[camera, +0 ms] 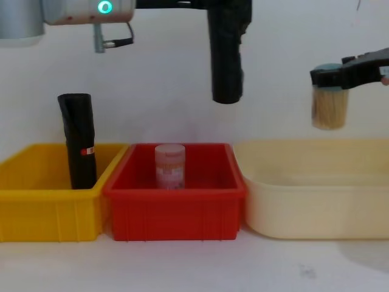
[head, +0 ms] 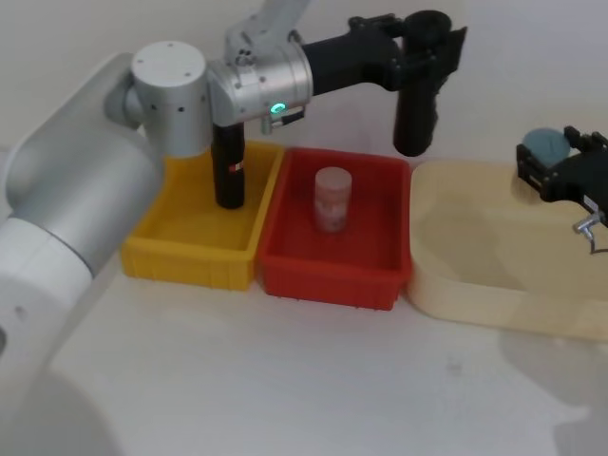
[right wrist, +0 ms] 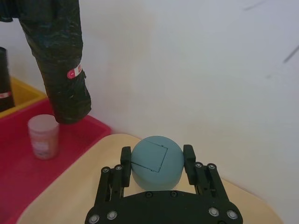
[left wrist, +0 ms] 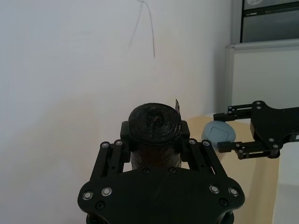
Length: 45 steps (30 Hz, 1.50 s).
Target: Pick up the garbage bag with the one hand and transfer it to the other hand.
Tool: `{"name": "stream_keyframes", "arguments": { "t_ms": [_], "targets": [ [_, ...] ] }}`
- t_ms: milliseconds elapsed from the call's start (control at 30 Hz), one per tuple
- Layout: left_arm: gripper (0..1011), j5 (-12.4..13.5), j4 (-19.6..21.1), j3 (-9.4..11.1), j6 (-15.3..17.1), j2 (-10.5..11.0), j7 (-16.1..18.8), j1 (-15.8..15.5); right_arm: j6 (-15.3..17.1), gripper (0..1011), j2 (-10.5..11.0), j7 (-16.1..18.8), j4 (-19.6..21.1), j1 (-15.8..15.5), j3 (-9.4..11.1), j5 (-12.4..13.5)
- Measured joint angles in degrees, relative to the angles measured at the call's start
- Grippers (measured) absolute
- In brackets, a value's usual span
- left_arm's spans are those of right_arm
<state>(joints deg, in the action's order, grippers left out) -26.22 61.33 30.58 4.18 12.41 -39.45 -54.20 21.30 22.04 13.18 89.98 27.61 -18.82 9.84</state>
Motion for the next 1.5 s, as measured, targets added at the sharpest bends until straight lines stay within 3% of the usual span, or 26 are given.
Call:
{"name": "stream_keyframes", "arguments": {
  "t_ms": [333, 567, 767, 1100, 1500],
  "targets": [
    [548, 0.48, -6.37, 1.91, -2.58, -3.65, -0.87, -3.45, -0.53, 658, 0.26, -0.72, -1.34, -0.01, 1.33, -0.45],
    [548, 0.67, -8.21, 2.44, -3.3, -4.73, -1.12, -4.47, -0.76, 884, 0.34, -0.95, -1.83, 0.0, 1.84, -0.63],
    [548, 0.79, -9.3, 2.76, -3.74, -5.38, -1.28, -5.07, -0.89, 1001, 0.37, -1.04, -2.06, 0.03, 2.11, -0.72],
    [548, 0.89, -10.28, 3.05, -4.13, -5.94, -1.38, -5.63, -1.56, 1000, 0.25, -0.08, -1.8, 0.03, 2.25, -0.52],
    [548, 0.96, -10.79, 3.2, -4.32, -6.23, -1.46, -5.89, -3.87, 1000, -1.17, 4.33, -0.7, 1.48, 1.28, 1.71]
  ]
}}
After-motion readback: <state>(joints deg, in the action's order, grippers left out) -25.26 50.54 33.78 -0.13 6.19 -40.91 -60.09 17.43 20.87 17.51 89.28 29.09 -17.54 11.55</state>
